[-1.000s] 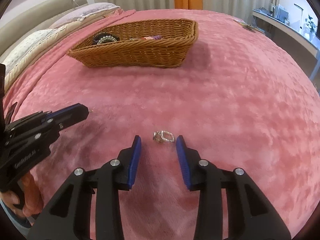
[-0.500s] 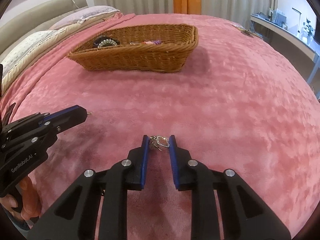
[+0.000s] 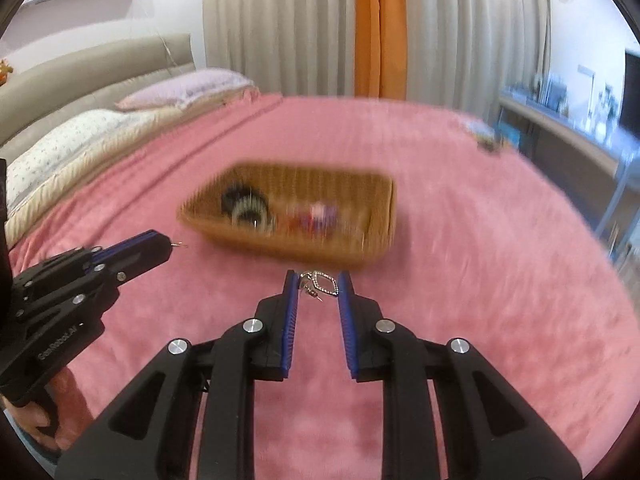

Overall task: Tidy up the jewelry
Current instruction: 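Carry both earrings over the basket and open both tools to drop them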

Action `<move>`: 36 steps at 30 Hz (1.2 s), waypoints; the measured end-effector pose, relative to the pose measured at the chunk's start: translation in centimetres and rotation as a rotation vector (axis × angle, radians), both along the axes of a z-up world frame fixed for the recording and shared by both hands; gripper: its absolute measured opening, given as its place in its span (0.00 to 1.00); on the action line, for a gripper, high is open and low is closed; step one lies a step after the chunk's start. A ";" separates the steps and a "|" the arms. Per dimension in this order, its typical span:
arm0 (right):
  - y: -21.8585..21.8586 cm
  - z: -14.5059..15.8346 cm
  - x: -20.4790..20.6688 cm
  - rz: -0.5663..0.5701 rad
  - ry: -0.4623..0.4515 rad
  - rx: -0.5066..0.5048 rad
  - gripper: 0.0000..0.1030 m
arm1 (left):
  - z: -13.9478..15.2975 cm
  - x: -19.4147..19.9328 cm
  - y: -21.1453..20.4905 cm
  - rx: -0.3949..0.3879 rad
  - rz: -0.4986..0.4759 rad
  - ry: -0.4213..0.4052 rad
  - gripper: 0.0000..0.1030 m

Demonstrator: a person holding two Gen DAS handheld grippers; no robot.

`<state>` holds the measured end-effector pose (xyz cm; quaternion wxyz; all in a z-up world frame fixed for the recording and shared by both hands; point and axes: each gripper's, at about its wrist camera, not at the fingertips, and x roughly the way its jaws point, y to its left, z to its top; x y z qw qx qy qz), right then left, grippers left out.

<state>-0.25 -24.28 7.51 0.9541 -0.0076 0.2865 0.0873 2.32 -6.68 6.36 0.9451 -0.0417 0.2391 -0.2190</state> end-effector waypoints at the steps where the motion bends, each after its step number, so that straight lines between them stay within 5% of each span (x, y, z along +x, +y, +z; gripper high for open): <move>1: 0.2 1.1 0.5 0.006 -0.021 0.003 0.17 | 0.7 0.3 0.1 -0.008 -0.003 -0.010 0.09; 5: 1.7 3.5 3.6 0.030 -0.060 -0.003 0.17 | 2.9 3.2 0.4 -0.010 0.005 -0.050 0.09; 11: 2.7 3.7 9.6 0.039 -0.057 0.030 0.17 | 2.6 9.2 1.0 -0.023 0.017 -0.031 0.09; 19: 2.3 -1.4 17.8 0.011 0.068 0.110 0.17 | -2.2 15.9 0.9 -0.002 0.011 0.069 0.09; 31: 1.6 -6.1 20.6 0.000 0.209 0.151 0.18 | -6.4 17.7 0.2 0.030 -0.021 0.170 0.10; 32: 1.4 -6.0 20.5 0.003 0.208 0.163 0.18 | -6.4 17.7 0.4 0.020 -0.020 0.174 0.16; 34: 1.1 -5.7 20.1 0.008 0.204 0.184 0.24 | -6.2 17.5 0.8 0.004 -0.014 0.171 0.25; 36: 0.6 -5.0 19.5 0.005 0.179 0.202 0.46 | -5.7 17.0 1.1 0.000 -0.008 0.153 0.25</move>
